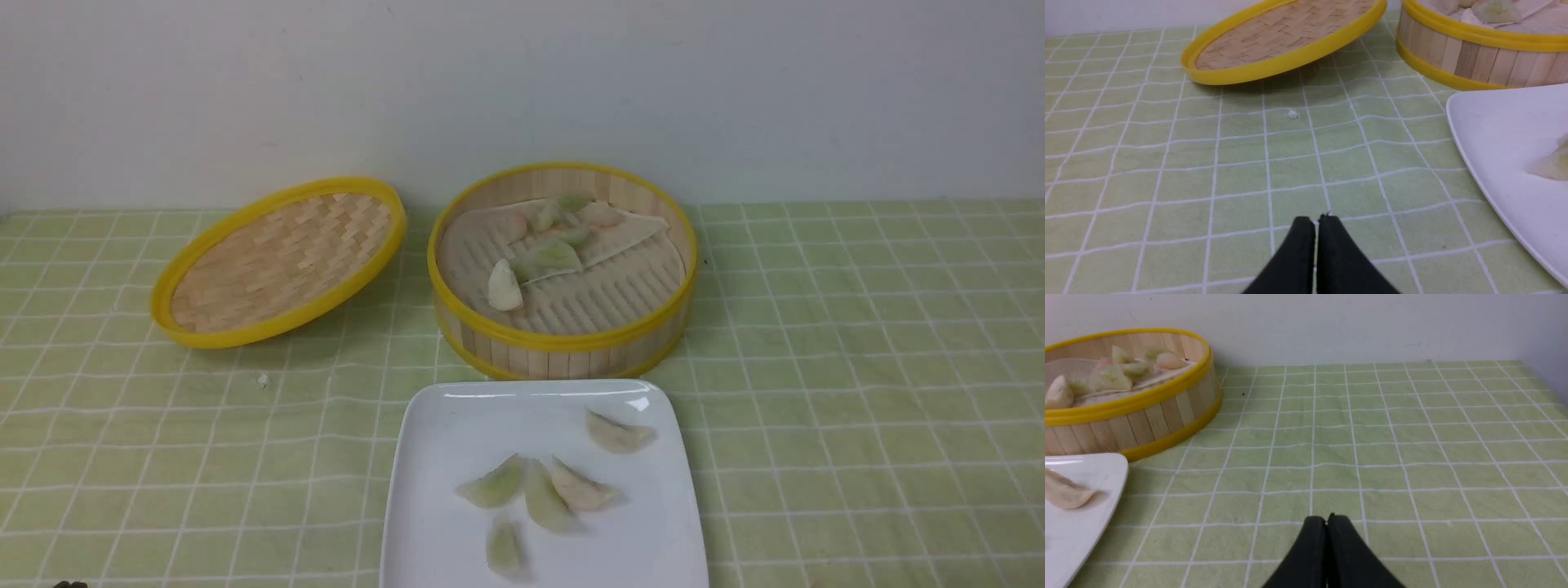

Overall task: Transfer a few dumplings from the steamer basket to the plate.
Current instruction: Use the left arm to grab a dumpling from the steamer

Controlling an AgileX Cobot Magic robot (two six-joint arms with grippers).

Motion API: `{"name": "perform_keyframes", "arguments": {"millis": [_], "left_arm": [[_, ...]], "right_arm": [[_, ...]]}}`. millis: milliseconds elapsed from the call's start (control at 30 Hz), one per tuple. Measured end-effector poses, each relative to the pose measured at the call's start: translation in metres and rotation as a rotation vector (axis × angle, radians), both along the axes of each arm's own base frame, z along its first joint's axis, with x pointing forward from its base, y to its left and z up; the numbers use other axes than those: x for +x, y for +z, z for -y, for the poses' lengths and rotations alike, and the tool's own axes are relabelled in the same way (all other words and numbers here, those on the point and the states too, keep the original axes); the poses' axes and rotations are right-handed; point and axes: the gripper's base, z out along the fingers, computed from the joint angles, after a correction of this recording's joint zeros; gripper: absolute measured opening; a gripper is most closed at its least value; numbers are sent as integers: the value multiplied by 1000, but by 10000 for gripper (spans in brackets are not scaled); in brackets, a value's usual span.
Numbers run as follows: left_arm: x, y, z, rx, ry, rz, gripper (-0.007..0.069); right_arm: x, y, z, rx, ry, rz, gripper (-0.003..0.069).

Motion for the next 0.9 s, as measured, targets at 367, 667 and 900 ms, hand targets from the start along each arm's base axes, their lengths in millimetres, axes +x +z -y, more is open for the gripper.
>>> {"name": "perform_keyframes", "arguments": {"millis": [367, 667, 900], "left_arm": [[0, 0, 0, 0, 0, 0, -6], [0, 0, 0, 0, 0, 0, -6], [4, 17, 3, -240, 24, 164, -6]], "right_arm": [[0, 0, 0, -6, 1, 0, -15], [0, 0, 0, -6, 1, 0, -15], [0, 0, 0, -6, 1, 0, -15]]}}
